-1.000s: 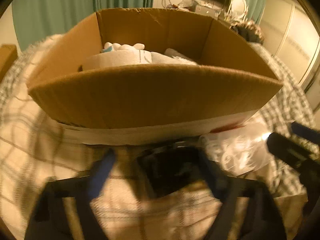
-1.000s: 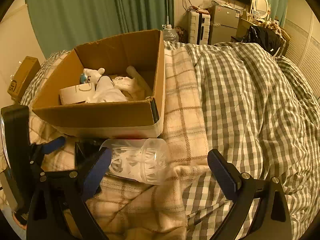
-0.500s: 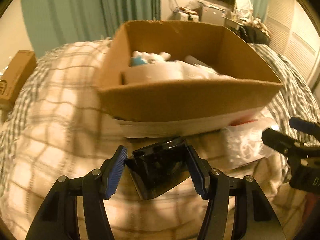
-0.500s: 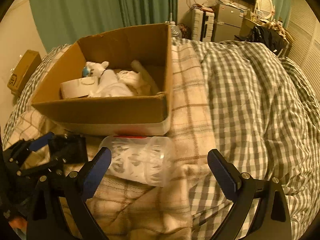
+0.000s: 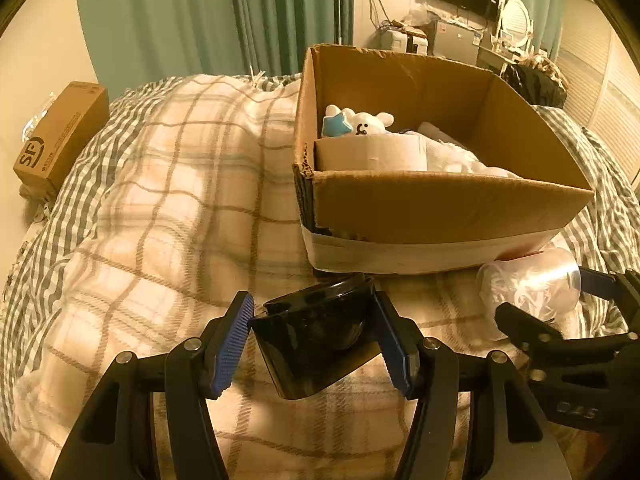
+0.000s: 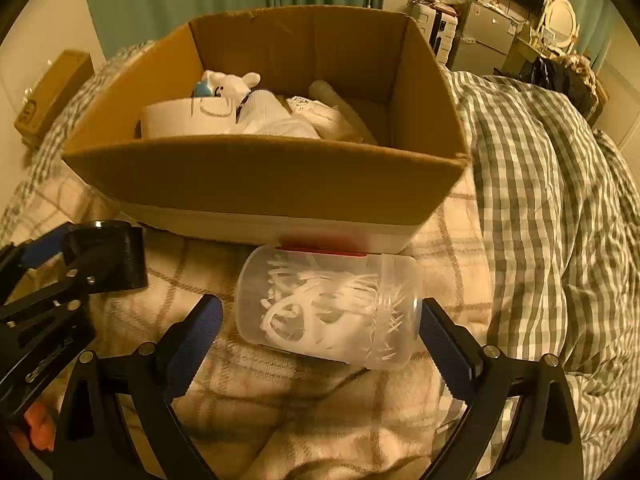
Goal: Organize objects
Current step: 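Grasp the black round lid with the left tool while the right grasps the clear plastic jar, then carry the black lid and clear jar into the box and open both tools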
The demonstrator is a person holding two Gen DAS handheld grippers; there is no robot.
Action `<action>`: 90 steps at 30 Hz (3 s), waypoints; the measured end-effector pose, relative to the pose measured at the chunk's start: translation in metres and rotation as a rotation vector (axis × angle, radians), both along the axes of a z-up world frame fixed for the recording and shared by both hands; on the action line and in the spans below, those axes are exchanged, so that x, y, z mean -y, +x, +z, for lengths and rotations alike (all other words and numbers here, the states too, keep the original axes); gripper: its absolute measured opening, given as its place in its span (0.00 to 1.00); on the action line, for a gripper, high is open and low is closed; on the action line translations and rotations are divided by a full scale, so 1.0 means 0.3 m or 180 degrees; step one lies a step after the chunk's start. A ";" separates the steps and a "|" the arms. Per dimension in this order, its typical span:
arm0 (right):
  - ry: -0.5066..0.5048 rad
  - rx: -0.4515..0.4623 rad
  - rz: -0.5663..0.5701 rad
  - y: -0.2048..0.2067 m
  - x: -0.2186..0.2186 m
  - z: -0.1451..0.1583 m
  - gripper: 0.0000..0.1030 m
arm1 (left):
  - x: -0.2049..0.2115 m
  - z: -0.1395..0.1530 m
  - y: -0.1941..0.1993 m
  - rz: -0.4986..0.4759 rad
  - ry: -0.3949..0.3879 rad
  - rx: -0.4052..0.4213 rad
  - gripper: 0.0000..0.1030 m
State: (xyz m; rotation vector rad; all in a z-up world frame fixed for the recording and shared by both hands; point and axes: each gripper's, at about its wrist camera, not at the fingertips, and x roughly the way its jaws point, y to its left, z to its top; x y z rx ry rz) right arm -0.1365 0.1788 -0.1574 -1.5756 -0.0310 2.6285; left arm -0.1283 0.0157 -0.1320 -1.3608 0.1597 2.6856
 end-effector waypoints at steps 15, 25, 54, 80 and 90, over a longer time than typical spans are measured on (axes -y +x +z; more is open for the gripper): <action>0.0182 -0.0215 -0.0040 0.097 0.032 0.079 0.89 | 0.019 0.134 0.119 0.0068 0.0003 -0.0182 0.60; 0.0103 -0.0824 0.0073 0.240 0.071 0.350 0.89 | 0.027 0.362 0.185 0.0053 0.0090 -0.0572 0.60; -0.0083 -0.1515 0.0227 -0.094 -0.055 0.675 0.89 | -0.099 0.501 -0.214 -0.0207 0.0266 -0.0939 0.60; -0.0237 -0.1211 -0.0060 -0.257 -0.190 0.429 0.94 | -0.184 0.287 -0.355 -0.0398 0.0213 -0.0669 0.88; -0.0153 -0.1489 -0.0160 -0.079 -0.167 0.635 0.94 | -0.117 0.496 -0.162 -0.0216 0.0145 -0.1005 0.98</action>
